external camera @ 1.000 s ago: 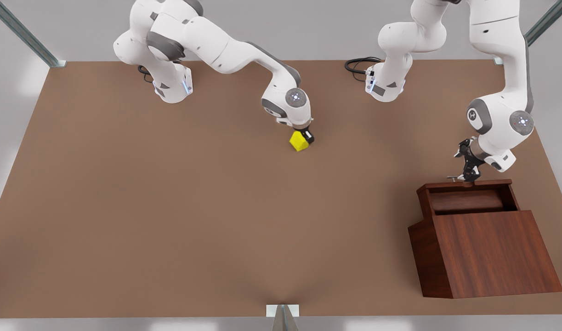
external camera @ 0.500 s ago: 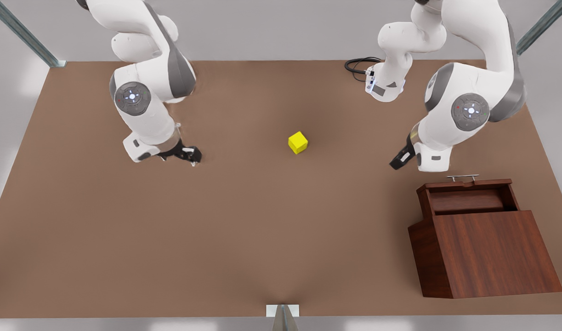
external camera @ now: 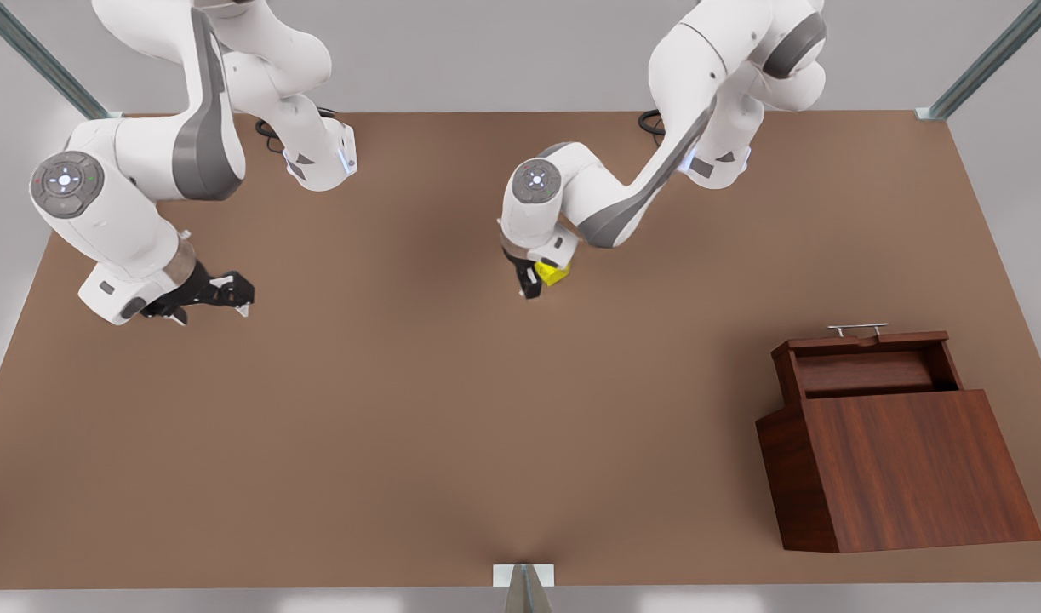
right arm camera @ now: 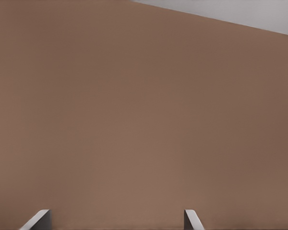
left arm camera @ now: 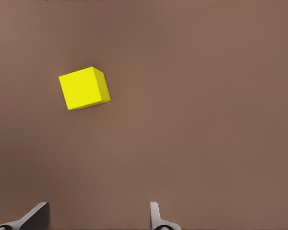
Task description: Open the drawer with left arm, place the square in the middle with right arm, and place the square in the drawer with left arm
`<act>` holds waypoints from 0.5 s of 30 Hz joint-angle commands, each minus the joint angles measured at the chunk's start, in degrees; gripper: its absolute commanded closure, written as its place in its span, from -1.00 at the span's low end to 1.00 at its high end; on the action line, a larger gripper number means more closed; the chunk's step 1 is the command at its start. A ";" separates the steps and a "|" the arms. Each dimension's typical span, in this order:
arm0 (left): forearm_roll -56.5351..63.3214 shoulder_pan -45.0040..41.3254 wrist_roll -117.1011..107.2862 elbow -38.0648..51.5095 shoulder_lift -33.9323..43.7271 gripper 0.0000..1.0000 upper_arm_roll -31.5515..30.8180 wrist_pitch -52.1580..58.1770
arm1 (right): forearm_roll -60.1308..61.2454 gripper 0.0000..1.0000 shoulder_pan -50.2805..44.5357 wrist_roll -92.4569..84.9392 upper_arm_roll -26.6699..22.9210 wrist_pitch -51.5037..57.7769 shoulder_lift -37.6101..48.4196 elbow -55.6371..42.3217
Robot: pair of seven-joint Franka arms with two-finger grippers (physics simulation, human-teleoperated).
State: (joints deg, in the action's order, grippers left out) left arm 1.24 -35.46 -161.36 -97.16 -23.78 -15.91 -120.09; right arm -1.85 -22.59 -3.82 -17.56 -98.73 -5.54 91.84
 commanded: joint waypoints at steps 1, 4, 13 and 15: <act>-0.10 -0.05 -0.79 -1.45 0.66 -1.00 0.09 -0.84 | 0.00 -1.00 0.18 0.04 -0.01 -0.24 0.01 0.00; 0.16 -1.20 -1.67 -10.86 5.14 -1.00 0.35 -9.81 | 0.00 -1.00 0.18 0.04 0.07 -0.06 0.01 -0.09; -0.28 -2.69 -11.60 -23.51 7.17 -1.00 2.55 -18.87 | 1.59 -1.00 0.27 0.13 -0.01 -0.24 0.01 0.00; -0.36 -2.95 -18.90 -25.01 7.17 -1.00 2.46 -18.78 | 1.67 -1.00 0.44 0.13 -0.01 -0.50 -0.17 -0.09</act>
State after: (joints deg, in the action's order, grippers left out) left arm 1.07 -38.66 -166.00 -122.46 -16.62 -13.42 -138.86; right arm -0.18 -22.06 -3.69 -17.57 -99.23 -5.84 91.76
